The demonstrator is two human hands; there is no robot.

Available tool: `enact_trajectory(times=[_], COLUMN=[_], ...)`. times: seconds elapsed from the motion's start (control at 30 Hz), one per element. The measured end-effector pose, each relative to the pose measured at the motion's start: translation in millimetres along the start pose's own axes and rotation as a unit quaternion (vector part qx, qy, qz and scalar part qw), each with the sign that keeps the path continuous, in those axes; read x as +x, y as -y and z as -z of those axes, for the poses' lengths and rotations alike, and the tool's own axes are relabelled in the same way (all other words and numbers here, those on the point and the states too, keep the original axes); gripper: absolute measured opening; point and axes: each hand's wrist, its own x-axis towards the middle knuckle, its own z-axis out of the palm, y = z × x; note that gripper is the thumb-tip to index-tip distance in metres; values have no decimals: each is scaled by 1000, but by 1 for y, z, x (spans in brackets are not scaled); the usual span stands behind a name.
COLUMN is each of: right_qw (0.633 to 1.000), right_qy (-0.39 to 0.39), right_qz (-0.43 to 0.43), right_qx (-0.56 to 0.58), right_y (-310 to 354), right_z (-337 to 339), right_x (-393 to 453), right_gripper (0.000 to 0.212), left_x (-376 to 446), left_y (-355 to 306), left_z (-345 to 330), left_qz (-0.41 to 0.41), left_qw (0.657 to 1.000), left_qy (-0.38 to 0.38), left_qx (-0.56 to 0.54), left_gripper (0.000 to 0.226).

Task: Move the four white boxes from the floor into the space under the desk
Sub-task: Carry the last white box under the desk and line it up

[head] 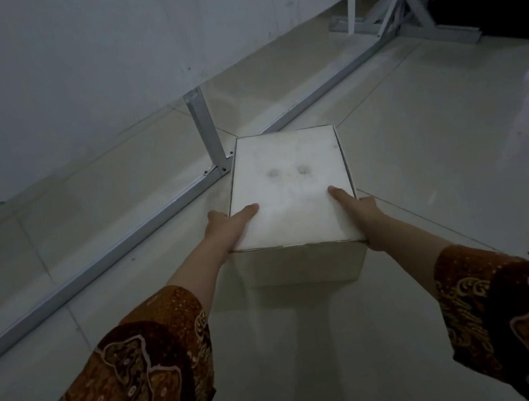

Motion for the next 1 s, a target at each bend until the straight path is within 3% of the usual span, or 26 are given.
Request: enact_trajectory(times=[0.07,0.13,0.33,0.43,0.53,0.7,0.83,0.93,1.0], right_qw=[996,992,990,990,989,983,970,959,948], right_qy=[73,102,111,116,112,96,136,177,207], right_qz=[5,45,75,83,96,147,187,205,220], right_qx=[51,57,33,20,11,-55,-79,-86,-98], right_y=[0,-4,-20,-20,-16,-13,-13,-17,-23], right_z=[2,7,40,53,58,47,39,39,44], right_x=[-2,-9,-53,-78,-106,-165,-216,-258,-293], right_gripper=[82,61,31,29,32,66,84,85,71], left_x=[-6,-18,-86,-123,-158,-223,-275,-327,-370], left_y=[0,1,16,23,29,39,49,62,77], left_z=[-1,-1,-13,-8,7,43,73,87,95], left_qz=[25,-13,-58,-63,-69,-77,-74,-70,-59], left_qw=[993,988,988,987,986,984,981,978,973], left_qy=[75,106,57,40,12,-38,-82,-114,-133], left_qx=[-88,-108,-132,-142,-153,-158,-158,-163,-177], left_gripper=[85,60,48,45,43,40,37,44,44])
